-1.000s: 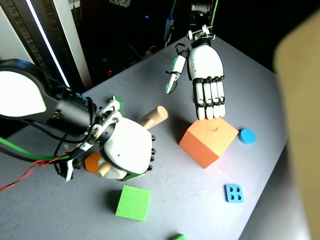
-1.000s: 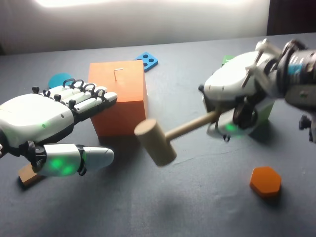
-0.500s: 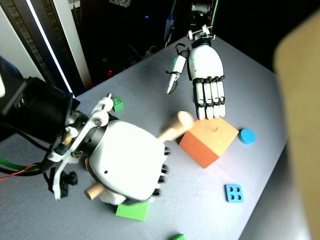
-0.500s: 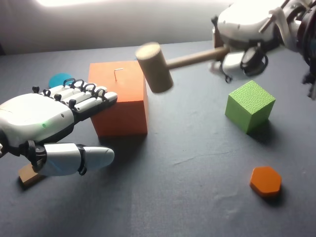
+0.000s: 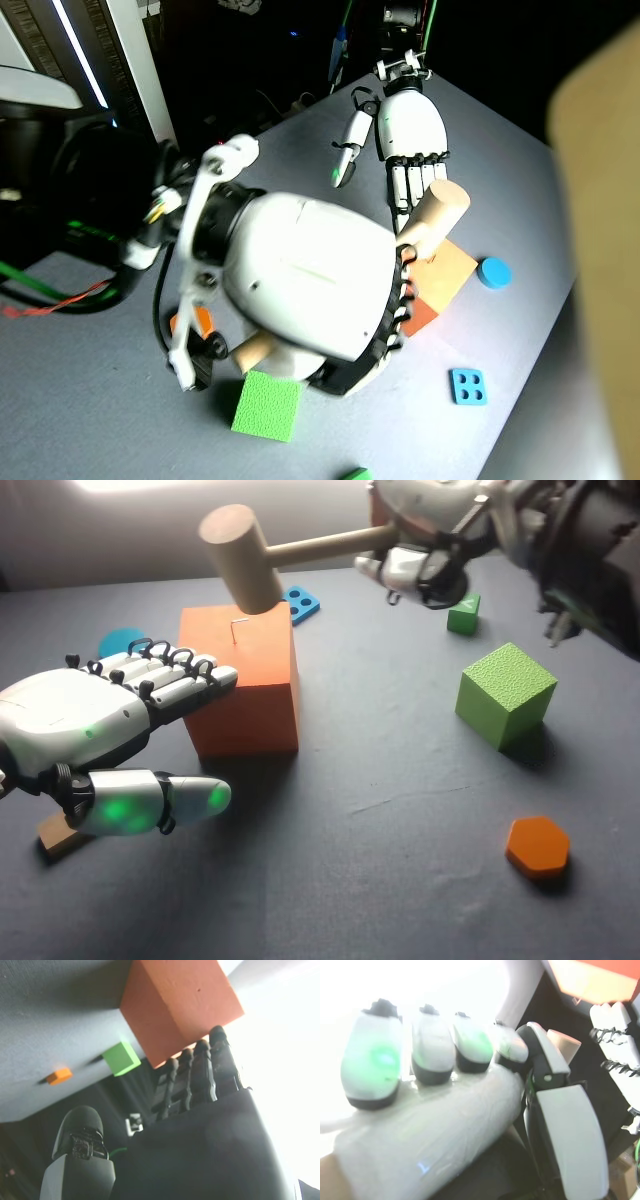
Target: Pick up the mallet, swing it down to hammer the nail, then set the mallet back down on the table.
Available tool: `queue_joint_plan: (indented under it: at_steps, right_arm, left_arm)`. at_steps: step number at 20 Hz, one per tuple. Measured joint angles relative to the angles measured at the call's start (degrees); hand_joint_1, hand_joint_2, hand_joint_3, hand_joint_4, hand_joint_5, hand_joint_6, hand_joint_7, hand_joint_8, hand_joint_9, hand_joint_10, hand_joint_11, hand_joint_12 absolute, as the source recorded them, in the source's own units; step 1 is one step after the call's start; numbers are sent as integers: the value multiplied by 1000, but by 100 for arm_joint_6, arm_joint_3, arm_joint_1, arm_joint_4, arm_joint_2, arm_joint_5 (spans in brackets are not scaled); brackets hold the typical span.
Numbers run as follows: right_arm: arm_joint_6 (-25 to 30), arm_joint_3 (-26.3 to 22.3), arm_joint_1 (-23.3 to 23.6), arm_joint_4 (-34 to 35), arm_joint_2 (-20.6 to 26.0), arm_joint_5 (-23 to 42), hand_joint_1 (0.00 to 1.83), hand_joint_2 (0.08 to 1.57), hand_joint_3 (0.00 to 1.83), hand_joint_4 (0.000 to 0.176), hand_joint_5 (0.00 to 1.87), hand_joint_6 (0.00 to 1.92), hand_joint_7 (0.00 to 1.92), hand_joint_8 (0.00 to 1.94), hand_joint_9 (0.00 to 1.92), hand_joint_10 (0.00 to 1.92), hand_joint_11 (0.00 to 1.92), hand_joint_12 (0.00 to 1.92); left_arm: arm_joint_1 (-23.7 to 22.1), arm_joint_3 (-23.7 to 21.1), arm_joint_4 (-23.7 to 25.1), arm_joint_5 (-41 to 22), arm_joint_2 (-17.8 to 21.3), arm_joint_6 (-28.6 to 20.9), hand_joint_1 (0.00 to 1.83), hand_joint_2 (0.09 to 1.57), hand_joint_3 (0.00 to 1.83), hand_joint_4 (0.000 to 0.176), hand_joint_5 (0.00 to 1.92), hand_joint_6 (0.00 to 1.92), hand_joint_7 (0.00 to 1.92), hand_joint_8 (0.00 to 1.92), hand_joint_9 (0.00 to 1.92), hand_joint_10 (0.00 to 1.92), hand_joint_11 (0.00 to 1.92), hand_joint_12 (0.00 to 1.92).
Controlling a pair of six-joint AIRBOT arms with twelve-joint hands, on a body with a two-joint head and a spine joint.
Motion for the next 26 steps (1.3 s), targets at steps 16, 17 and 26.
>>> queue_joint_plan:
  at_steps: [16,17,26]
  right_arm:
    - [136,654,52,-22,-737,-83,748,1527,0,176,1175,1921,1421,1941,1533,1921,1722,1921]
    - [142,671,52,-22,-734,-79,734,1532,1,176,1179,1921,1421,1941,1532,1921,1708,1921]
    - [435,1034,-490,-81,-846,-96,672,1553,2,176,1198,1921,1431,1941,1547,1921,1727,1921]
  left_arm:
    - [0,7,33,20,0,0,0,1221,2,0,42,8,8,3,0,0,0,0]
    - [0,7,33,20,0,0,0,1221,2,0,42,7,12,5,0,0,0,0]
    - [-17,13,57,33,0,0,0,1226,3,0,54,8,25,7,3,1,0,0]
